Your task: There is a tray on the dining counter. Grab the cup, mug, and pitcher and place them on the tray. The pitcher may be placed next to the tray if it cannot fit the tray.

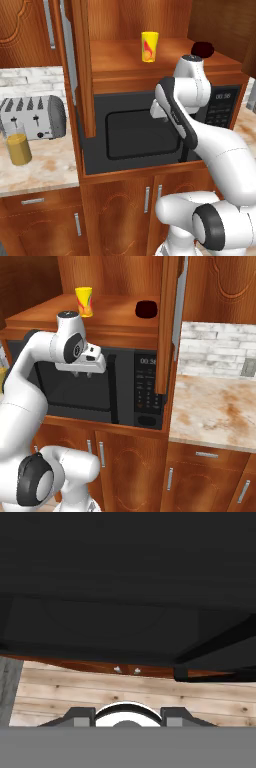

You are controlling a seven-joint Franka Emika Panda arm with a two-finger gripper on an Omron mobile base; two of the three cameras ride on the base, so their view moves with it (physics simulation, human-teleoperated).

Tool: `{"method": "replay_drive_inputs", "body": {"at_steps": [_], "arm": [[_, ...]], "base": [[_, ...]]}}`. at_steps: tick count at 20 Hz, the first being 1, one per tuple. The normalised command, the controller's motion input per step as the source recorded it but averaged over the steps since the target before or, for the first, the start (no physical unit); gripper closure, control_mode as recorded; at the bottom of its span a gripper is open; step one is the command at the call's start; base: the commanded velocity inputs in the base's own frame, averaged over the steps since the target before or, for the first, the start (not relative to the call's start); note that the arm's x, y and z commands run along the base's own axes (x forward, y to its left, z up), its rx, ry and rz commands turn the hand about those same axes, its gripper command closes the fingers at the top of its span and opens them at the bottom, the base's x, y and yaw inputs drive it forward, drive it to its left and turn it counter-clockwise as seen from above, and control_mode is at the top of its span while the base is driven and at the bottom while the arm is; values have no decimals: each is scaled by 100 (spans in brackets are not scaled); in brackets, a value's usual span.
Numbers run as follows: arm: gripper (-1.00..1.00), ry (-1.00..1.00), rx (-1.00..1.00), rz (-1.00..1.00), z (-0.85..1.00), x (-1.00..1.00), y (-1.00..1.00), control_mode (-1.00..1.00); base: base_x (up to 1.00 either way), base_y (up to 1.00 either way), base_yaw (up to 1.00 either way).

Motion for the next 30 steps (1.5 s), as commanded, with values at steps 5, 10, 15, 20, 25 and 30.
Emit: {"method": "replay_drive_inputs", "body": {"at_steps": [5, 10, 15, 20, 25, 30], "arm": [[-100, 0, 0, 0, 0, -1, 0, -100], [-100, -3, 0, 0, 3, -1, 0, -100], [-100, -8, 1, -1, 14, -2, 0, -100], [-100, -16, 4, -2, 20, -10, 0, -100], [-100, -21, 2, 0, 27, -7, 0, -100], [-100, -21, 6, 0, 32, -15, 0, -100]], "base": [[0, 0, 0], [0, 0, 0], [0, 0, 0], [0, 0, 0], [0, 0, 0], [0, 0, 0]]}}
